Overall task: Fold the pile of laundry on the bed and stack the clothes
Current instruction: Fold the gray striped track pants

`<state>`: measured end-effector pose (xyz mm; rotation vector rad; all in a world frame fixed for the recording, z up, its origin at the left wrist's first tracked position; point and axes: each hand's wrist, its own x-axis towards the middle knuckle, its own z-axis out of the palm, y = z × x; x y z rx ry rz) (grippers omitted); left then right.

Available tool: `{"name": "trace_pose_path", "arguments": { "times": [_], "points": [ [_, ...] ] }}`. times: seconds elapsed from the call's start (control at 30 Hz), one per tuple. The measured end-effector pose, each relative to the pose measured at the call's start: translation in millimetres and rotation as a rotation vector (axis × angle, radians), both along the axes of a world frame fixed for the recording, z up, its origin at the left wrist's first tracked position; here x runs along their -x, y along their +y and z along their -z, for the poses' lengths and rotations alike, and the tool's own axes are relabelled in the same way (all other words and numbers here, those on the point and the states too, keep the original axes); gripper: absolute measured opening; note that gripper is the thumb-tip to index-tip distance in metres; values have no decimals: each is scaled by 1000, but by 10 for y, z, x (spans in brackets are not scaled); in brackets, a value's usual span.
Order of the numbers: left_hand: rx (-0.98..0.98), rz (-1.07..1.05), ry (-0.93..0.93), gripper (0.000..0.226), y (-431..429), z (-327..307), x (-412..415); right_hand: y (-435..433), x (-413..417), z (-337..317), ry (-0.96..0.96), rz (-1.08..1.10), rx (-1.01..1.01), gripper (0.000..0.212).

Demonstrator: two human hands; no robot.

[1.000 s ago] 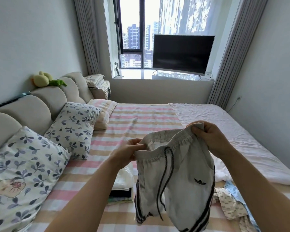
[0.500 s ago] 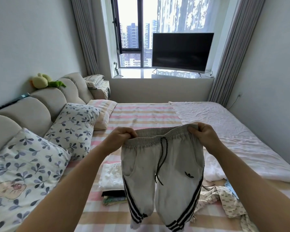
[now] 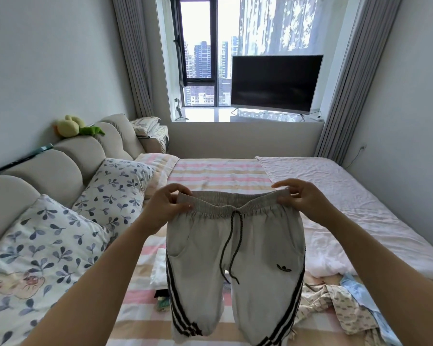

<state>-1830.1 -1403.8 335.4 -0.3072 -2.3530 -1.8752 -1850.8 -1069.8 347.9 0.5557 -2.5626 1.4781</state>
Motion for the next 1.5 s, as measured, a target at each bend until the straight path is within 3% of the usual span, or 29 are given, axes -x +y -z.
{"name": "trace_pose_path", "arguments": {
  "times": [0.13, 0.3, 0.4, 0.57, 0.7, 0.8, 1.03, 1.2, 1.27, 1.4, 1.43, 1.5],
  "points": [
    [-54, 24, 4, 26, -92, -90, 4, 68, 39, -141, -75, -41, -17, 21],
    [-136, 72, -56, 8, -158, -211, 25, 105, 47, -168, -356, -144, 295, 9],
    [-193, -55, -120, 4, -24, -157, 15, -104, 30, -68, -429, 5, 432, 10],
    [-249, -266, -106, 12, 364, 39, -137, -506, -143, 80, -224, 298, 419, 18],
    [-190, -324, 24, 19, 727, 111, -343, -846, -368, 94, 37, 339, 236, 17],
    [-175, -320, 116, 25, 926, 105, -476, -1034, -517, 120, 120, 318, 217, 15],
    [-234, -317, 103, 22, 1016, 127, -645, -1176, -749, 257, 40, 166, 419, 27],
    [-475, -82, 3, 31, 979, 162, -705, -1229, -770, 345, 120, 252, 293, 29],
    [-448, -41, 43, 28, 935, 160, -713, -1214, -742, 331, 135, 269, 347, 22],
    [-246, -372, 301, 26, 664, 144, -590, -1102, -689, 263, 99, 214, 400, 38],
    [-217, -382, 313, 32, 573, 136, -544, -1068, -673, 246, 70, 194, 415, 40],
    [-173, -182, 178, 53, 424, 122, -460, -1003, -635, 213, 22, 157, 438, 42]
  ]
}}
